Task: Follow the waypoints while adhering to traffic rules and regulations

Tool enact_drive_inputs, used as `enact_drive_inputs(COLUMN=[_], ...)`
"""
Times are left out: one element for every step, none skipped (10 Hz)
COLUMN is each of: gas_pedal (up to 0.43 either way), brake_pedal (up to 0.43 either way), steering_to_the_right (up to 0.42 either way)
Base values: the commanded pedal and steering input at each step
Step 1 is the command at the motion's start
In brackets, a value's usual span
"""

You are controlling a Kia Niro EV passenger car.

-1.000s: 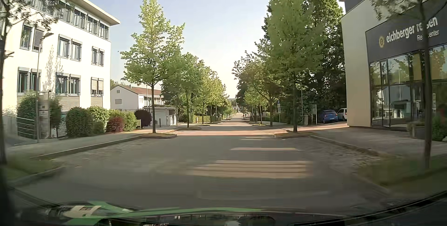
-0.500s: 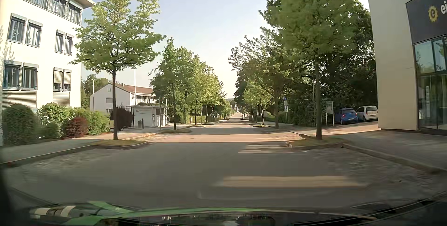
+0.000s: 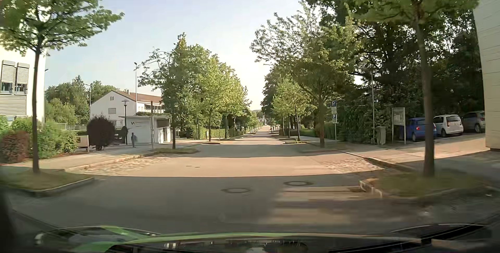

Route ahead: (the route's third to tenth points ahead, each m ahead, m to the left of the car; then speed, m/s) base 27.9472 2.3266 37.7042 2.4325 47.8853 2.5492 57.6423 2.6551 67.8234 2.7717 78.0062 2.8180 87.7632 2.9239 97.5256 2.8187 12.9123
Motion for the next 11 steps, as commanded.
enact_drive_inputs(gas_pedal=[0.138,0.138,0.138,0.138,0.11,0.098,0.098,0.098,0.098,0.047,0.0], brake_pedal=[0.0,0.0,0.0,0.0,0.0,0.0,0.0,0.0,0.0,0.0,0.0], steering_to_the_right=[-0.004,-0.004,-0.004,-0.004,-0.004,-0.004,-0.003,-0.003,-0.001,0.0,0.0])
